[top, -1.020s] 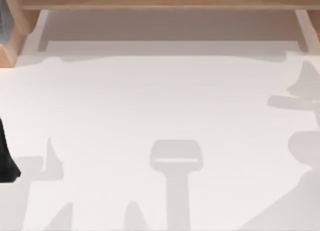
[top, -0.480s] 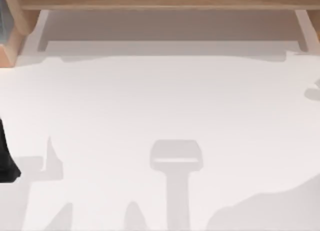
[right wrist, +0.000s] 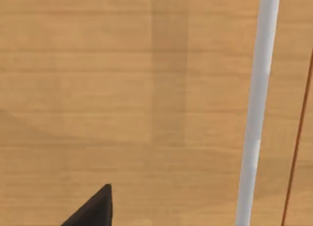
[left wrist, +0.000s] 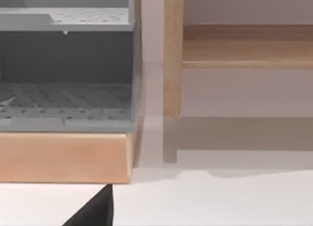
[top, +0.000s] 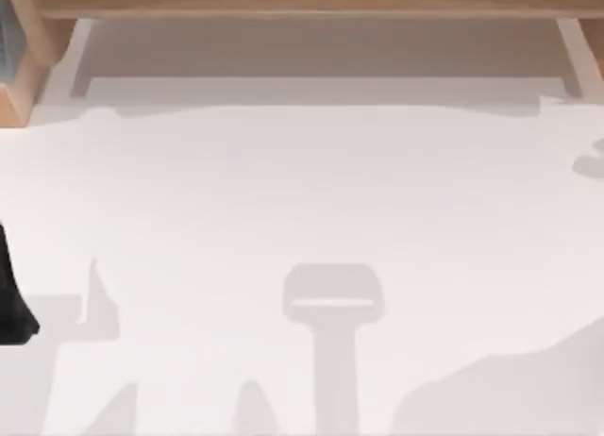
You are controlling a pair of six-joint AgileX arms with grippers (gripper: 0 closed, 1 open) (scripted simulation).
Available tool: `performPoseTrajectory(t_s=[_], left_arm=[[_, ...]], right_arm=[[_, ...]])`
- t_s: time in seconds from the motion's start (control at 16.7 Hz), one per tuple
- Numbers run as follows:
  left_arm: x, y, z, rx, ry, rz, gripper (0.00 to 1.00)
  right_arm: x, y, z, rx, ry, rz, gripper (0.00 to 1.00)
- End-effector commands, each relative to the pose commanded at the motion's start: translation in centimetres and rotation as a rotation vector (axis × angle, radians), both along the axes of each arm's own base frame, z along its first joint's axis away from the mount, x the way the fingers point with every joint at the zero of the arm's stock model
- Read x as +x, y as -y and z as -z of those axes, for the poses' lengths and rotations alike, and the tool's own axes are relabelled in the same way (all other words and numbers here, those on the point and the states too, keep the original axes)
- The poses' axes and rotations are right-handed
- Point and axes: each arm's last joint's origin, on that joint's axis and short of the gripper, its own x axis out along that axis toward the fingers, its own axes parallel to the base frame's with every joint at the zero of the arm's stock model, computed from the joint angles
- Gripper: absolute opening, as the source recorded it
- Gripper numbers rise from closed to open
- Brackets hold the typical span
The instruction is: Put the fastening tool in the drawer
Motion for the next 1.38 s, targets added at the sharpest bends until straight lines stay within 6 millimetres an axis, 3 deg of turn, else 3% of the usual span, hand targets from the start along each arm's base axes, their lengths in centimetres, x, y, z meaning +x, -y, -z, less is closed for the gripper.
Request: performPoseTrajectory(t_s=[0.36, 1.14, 1.38], left_arm=[[0.0, 0.0, 0.0, 0.0, 0.0, 0.0, 1.0], [0.0, 0.0, 0.0, 0.0, 0.0, 0.0, 1.0], [0.0, 0.0, 0.0, 0.0, 0.0, 0.0, 1.0]], right_arm=[[0.93, 0.04, 0.03, 0.0, 0.0, 0.0, 1.0], [0.93, 0.04, 0.03, 0.0, 0.0, 0.0, 0.02], [0.93, 0.04, 0.03, 0.0, 0.0, 0.0, 0.0]])
